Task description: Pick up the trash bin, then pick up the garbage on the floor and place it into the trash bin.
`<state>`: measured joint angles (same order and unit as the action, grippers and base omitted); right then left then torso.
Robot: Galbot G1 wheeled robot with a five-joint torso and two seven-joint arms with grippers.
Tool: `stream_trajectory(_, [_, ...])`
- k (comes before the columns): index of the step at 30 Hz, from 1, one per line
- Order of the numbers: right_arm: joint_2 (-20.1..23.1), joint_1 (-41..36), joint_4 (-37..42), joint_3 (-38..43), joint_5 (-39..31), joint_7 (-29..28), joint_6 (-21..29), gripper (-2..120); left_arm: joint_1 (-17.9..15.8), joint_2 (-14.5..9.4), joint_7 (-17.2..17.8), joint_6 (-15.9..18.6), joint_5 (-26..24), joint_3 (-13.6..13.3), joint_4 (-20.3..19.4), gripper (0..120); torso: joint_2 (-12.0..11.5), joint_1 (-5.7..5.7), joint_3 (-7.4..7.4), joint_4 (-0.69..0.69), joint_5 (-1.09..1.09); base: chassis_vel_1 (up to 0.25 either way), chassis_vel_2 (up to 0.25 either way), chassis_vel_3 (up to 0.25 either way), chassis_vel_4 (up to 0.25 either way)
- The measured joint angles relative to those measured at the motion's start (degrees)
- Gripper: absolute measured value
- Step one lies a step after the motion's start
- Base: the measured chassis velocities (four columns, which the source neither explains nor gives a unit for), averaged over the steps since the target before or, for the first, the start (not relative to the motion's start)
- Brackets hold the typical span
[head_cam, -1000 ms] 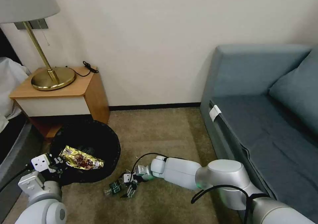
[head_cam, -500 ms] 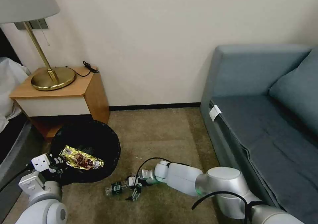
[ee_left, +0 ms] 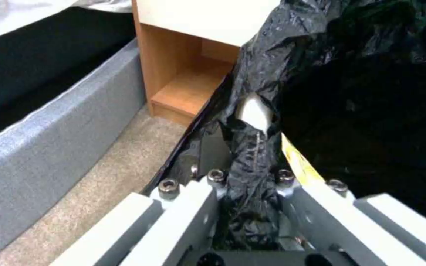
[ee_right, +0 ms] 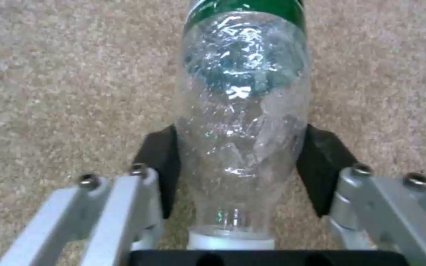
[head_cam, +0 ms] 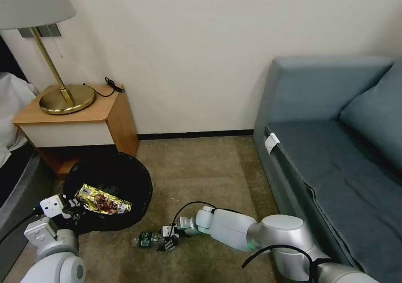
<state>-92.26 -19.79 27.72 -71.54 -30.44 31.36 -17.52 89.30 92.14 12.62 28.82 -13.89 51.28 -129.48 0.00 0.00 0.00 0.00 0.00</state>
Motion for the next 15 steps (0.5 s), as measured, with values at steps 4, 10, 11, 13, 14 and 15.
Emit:
stream_trajectory(4, [0.04,0.00,0.63,0.27,-0.06,0.00,-0.20,32,-0.04,0.00,0.00,0.00,0.00,0.06,-0.01,1,0.00,0.00,0.00,0.00,0.00,0.000,0.000,0.000,0.000])
stream_trajectory(10, [4.42,3.36,10.27,1.68,-2.85,-1.21,1.42,23,-0.35,0.00,0.01,0.07,-0.25,0.48,0.37,1,0.00,0.00,0.00,0.05,0.03,0.000,0.000,0.000,0.000])
stream_trajectory(11, [6.72,4.49,12.84,2.10,-3.66,-1.78,2.03,23,-0.42,0.00,0.06,0.14,-0.25,0.66,0.47,1,0.00,0.00,0.00,0.00,-0.04,0.000,0.000,0.000,0.000])
stream_trajectory(13, [9.45,5.64,16.33,2.91,-4.56,-2.59,2.60,23,-0.57,0.00,0.05,0.23,-0.30,0.57,0.62,1,0.00,0.00,0.00,-0.01,-0.03,0.000,0.000,0.000,0.000])
stream_trajectory(14, [11.48,6.39,18.80,3.92,-5.10,-3.18,3.01,23,-0.68,0.00,-0.13,0.29,-0.40,0.54,0.76,1,0.00,0.00,0.00,-0.01,0.04,0.000,0.000,0.000,0.000])
stream_trajectory(15, [14.60,7.21,21.93,5.79,-5.73,-3.79,3.53,23,-0.82,0.00,-0.21,0.33,-0.41,0.53,1.03,1,0.00,0.00,0.00,-0.02,0.02,0.000,0.000,0.000,0.000])
